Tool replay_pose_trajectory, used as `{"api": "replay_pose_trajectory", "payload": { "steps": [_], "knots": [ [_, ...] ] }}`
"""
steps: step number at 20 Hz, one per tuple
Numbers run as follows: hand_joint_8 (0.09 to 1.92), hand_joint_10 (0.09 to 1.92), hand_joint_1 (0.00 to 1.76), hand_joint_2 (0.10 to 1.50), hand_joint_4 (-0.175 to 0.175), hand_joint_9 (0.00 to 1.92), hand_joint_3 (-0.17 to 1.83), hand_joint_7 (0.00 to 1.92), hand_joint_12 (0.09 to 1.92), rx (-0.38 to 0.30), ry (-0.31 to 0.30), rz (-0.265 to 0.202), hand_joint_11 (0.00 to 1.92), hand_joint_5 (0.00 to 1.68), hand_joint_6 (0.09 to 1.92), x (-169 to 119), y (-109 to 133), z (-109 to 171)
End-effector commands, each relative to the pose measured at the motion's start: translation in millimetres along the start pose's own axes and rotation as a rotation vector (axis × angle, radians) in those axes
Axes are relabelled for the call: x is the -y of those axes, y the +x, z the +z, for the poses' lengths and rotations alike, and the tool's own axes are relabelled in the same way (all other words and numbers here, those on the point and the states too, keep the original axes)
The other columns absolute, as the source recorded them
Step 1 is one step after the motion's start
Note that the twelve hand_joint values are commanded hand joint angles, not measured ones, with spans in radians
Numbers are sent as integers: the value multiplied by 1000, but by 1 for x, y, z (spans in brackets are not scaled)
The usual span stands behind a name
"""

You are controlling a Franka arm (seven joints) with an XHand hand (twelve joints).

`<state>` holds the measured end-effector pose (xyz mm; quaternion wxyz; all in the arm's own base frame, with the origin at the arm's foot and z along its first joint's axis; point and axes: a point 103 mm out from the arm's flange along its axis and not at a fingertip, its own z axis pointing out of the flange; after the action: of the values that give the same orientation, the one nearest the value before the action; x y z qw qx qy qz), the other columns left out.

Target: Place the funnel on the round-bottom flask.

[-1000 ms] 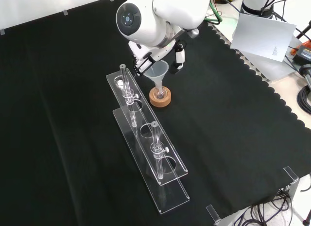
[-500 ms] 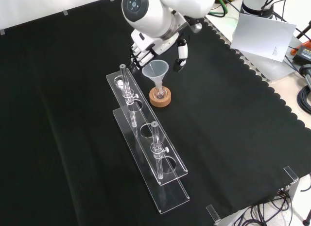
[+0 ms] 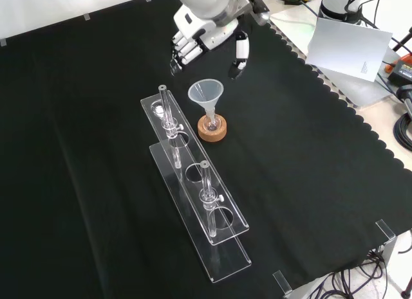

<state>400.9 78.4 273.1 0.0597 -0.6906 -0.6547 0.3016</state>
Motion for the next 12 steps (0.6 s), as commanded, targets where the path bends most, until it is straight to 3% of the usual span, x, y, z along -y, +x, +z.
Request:
{"api": "replay_pose_trajectory", "payload": {
  "steps": [1,3,6,12],
  "knots": [
    [383,801,562,645,-29,141,485,0,1487,-114,-50,6,138,67,87,9,-48,9],
    [421,796,560,645,-30,160,484,0,1483,-140,-63,-10,145,72,87,7,-58,11],
    [524,761,560,643,-34,250,488,21,1462,-179,-136,-44,203,120,87,3,-73,14],
    [648,715,584,633,-38,370,493,68,1450,-229,-130,-84,260,164,87,-10,-95,23]
  ]
}}
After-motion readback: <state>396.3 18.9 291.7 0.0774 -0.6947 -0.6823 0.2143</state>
